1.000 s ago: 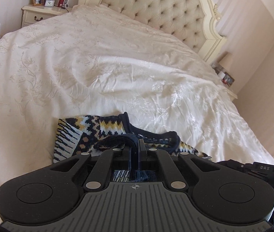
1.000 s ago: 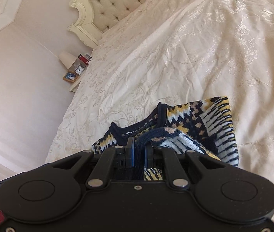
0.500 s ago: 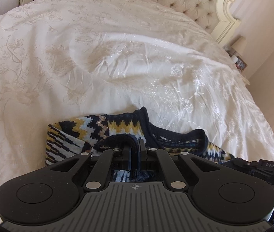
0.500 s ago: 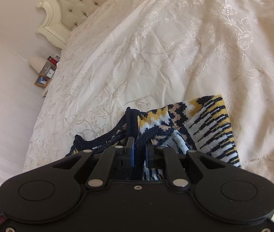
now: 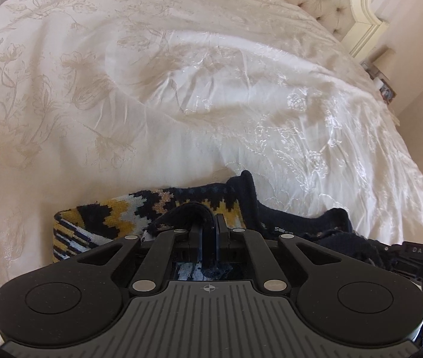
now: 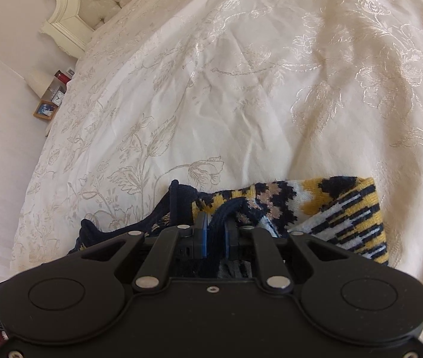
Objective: Fold small clothes
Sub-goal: 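Lift the hem with both grippers and fold it toward the collar, then lower the hem onto the collar and open both grippers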
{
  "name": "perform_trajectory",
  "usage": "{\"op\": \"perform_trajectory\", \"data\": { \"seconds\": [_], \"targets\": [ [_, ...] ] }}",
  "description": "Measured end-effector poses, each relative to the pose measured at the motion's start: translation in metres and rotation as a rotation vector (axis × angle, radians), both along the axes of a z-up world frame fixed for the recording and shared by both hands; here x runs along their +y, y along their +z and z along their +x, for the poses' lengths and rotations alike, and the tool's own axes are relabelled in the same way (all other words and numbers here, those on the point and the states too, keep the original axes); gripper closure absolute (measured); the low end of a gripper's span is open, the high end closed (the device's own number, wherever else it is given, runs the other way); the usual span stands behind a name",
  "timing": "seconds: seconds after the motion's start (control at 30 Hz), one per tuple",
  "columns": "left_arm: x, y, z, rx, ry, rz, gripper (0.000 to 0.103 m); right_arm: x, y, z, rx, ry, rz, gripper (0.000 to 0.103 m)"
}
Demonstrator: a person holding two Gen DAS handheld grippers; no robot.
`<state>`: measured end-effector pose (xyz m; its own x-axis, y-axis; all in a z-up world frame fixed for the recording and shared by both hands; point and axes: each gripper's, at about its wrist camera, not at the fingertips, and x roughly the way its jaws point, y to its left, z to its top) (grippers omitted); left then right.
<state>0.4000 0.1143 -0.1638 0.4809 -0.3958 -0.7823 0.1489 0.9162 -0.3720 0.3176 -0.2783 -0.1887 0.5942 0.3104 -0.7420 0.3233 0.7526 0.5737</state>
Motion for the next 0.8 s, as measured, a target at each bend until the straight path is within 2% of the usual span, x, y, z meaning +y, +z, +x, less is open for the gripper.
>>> {"op": "perform_trajectory", "data": {
  "seconds": [0.13,0.17,0.2,0.27,0.33,0.47,0.57,0.67,0.8],
  "targets": [
    [0.004,-0.001,0.005,0.019,0.026,-0.014,0.090,0.000,-0.002,0.004,0.007,-0.010,0.002,0.080],
    [0.005,0.001,0.005,0.010,0.032,-0.011,0.085,0.000,-0.002,0.004,0.008,-0.011,0.001,0.073],
    [0.006,0.004,0.005,-0.007,0.038,-0.006,0.076,0.000,-0.001,0.003,0.004,-0.014,0.003,0.067],
    [0.008,0.009,0.005,-0.035,0.046,-0.006,0.071,-0.001,0.002,0.002,-0.015,-0.025,0.002,0.046],
    [0.011,0.015,0.008,-0.049,0.053,-0.002,0.070,-0.003,0.006,0.001,-0.038,-0.038,-0.001,0.037],
    [0.009,0.029,0.010,-0.076,0.043,0.032,0.069,-0.007,0.022,0.000,-0.072,-0.054,-0.027,0.034],
    [0.000,0.037,0.002,-0.096,-0.003,0.075,0.068,-0.001,0.035,-0.003,-0.104,-0.017,-0.070,0.030],
    [-0.011,0.038,-0.011,-0.090,-0.056,0.098,0.068,0.016,0.045,-0.006,-0.123,0.065,-0.121,0.028],
    [-0.032,0.027,-0.031,-0.057,-0.150,0.138,0.067,0.050,0.044,-0.009,-0.102,0.217,-0.188,0.028]
  ]
}}
